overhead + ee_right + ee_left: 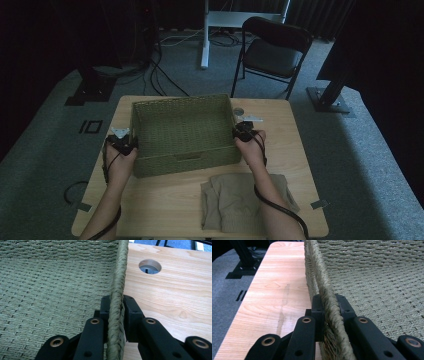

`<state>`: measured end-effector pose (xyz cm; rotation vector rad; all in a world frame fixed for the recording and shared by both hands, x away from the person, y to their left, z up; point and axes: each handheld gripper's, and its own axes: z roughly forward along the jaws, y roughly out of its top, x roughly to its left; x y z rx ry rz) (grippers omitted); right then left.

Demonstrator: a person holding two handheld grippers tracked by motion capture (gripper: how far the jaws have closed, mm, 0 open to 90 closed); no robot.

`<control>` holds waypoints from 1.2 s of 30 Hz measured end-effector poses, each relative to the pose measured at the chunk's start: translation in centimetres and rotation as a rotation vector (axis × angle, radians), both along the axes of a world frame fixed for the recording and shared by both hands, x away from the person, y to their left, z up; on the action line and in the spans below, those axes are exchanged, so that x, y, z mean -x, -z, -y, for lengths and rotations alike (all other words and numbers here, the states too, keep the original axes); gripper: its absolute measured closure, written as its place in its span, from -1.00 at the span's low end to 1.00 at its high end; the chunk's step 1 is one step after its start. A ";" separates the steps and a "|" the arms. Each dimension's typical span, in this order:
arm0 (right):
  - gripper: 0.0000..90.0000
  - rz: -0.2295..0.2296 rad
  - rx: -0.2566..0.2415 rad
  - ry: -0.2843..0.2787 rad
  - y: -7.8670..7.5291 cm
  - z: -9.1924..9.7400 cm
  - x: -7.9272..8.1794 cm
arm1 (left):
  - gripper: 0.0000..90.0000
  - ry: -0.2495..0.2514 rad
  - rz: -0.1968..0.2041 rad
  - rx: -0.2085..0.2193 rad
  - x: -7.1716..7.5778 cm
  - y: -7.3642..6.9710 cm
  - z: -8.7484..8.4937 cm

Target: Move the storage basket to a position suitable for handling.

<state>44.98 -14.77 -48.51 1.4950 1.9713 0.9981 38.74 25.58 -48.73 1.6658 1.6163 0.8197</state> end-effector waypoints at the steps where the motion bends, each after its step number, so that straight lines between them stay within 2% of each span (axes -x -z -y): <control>1: 0.76 -0.001 -0.003 0.004 0.0 0.2 0.0 | 0.79 0.004 0.000 0.000 -0.1 0.0 0.2; 36: 0.75 -0.008 -0.017 0.116 0.0 8.4 1.6 | 0.79 0.114 -0.009 -0.011 -2.8 -0.1 8.0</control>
